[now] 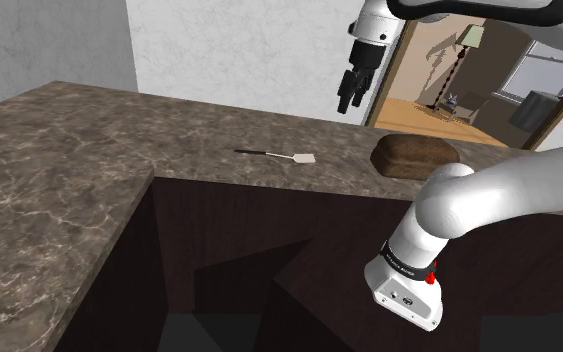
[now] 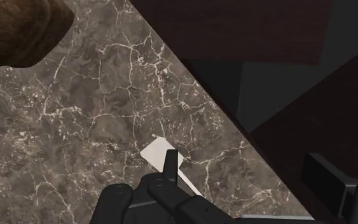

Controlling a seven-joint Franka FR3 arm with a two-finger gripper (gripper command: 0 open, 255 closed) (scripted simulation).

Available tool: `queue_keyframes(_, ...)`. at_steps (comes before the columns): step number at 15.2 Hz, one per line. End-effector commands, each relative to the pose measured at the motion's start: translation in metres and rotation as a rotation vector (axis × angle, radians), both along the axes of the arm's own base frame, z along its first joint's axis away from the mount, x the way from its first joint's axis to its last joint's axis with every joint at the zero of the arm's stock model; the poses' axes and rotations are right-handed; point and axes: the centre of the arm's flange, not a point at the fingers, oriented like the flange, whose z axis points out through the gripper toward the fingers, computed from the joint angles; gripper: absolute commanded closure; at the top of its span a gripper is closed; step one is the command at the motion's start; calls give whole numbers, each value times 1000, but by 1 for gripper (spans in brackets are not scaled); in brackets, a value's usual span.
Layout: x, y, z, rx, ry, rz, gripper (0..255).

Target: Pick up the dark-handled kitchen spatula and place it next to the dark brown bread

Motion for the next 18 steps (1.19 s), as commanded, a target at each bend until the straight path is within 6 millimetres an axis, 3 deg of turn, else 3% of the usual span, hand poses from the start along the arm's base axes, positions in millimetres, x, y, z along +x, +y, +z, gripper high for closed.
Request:
queue_keyframes(1,0,0,0,0,0,0,0)
queue_keyframes(10,78,-28,-82,21,-21,287,0)
queue_keyframes(18,153,-31,-154,40,-39,542,0)
